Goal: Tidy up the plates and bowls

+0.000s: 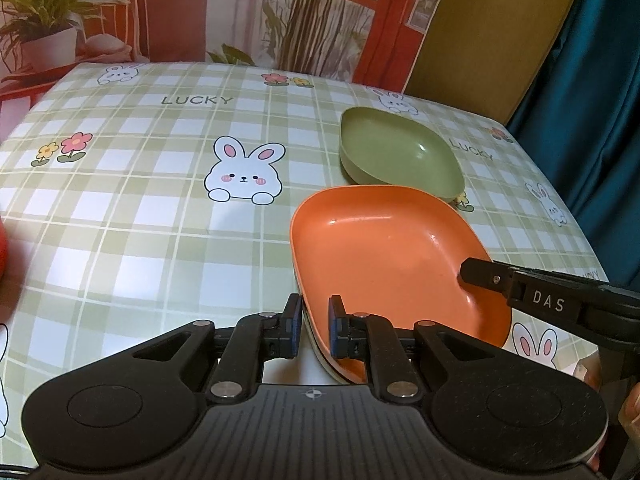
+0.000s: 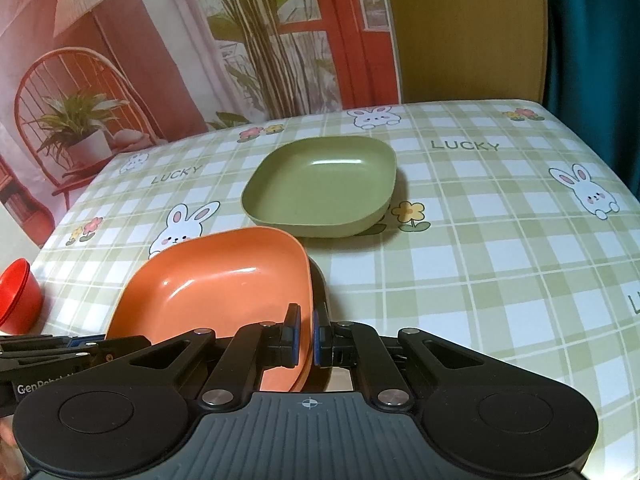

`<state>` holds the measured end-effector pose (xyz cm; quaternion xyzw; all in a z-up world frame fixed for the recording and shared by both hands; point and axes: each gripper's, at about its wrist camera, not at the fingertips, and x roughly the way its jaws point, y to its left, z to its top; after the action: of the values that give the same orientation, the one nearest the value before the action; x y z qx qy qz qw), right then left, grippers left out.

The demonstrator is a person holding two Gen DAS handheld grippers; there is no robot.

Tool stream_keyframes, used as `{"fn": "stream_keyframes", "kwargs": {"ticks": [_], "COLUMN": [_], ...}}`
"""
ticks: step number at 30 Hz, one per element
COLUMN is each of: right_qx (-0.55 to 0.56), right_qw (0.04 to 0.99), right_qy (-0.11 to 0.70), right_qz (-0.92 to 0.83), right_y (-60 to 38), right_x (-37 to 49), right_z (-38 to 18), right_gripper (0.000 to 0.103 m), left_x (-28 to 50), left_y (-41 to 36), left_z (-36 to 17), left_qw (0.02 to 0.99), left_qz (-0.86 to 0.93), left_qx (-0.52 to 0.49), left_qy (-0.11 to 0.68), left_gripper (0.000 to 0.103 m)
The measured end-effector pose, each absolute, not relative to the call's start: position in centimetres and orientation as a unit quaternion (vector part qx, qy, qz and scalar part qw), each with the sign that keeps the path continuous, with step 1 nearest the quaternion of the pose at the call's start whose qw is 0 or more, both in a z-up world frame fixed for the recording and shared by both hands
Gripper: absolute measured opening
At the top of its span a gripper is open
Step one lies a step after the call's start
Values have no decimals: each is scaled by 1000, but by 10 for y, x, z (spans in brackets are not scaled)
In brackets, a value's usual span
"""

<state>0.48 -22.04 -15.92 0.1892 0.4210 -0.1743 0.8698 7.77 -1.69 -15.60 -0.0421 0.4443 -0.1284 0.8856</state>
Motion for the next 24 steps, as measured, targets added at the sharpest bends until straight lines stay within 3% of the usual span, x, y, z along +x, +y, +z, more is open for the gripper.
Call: {"fn": "stream_keyframes", "kwargs": {"ticks": [9, 14, 24], "right_qx": [195, 186, 191], "right_qw": [868, 874, 868], "right_qy": [422, 413, 419], "right_qz": [-176, -176, -184], "right_y": [-223, -219, -224], "right_x": [4, 4, 4], "right_z": [-163, -158, -164], "right_gripper": [9, 22, 22], "left_x": [78, 78, 78], "left_y": [-14, -14, -12], "left_z": [-159, -161, -164], "left_qw": [885, 883, 883], "left_qz": [-116, -117, -116], "left_qx": [-53, -58, -64], "left_qy": [447, 450, 450], "left_gripper": [15, 18, 20]}}
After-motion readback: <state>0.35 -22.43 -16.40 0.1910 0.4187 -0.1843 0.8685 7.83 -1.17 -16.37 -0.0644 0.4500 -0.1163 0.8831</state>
